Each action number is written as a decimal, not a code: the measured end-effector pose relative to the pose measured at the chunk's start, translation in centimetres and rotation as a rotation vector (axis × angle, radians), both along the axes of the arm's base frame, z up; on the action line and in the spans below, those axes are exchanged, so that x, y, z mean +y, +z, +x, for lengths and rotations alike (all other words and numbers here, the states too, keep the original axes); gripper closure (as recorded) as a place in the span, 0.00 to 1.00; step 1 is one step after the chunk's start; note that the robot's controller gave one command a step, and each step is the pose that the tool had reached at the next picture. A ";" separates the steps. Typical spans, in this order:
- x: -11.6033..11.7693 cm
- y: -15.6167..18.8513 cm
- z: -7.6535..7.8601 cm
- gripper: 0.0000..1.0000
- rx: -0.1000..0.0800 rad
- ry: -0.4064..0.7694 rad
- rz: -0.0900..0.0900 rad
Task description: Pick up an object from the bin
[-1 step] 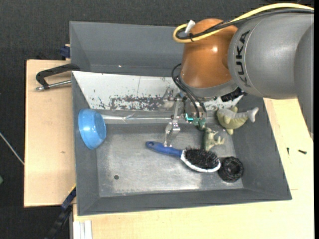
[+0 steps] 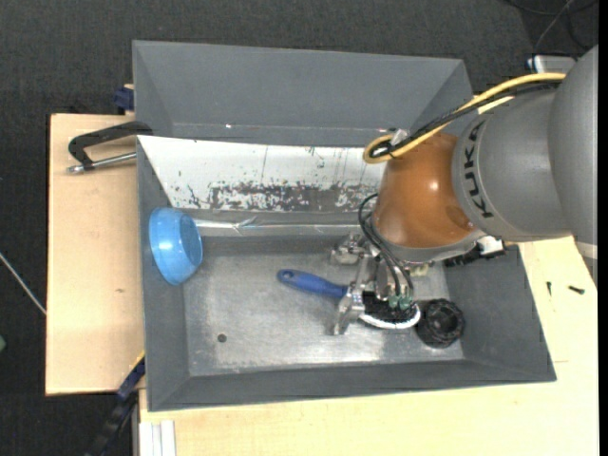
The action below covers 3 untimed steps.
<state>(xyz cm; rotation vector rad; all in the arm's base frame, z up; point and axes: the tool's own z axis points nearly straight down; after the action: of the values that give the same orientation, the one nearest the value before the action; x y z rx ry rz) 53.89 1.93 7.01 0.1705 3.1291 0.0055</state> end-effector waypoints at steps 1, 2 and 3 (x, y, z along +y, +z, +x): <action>1.1 3.2 0.9 0.00 0.000 -0.104 0.000; 2.7 3.1 0.4 0.00 0.006 -0.242 0.000; 3.4 0.3 0.7 0.00 0.003 -0.429 0.002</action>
Offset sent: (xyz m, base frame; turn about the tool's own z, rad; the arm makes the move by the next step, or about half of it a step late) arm 0.0068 0.0097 0.0299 0.1049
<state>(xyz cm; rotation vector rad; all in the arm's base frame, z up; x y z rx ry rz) 54.55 5.30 7.30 0.8329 3.0241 0.0060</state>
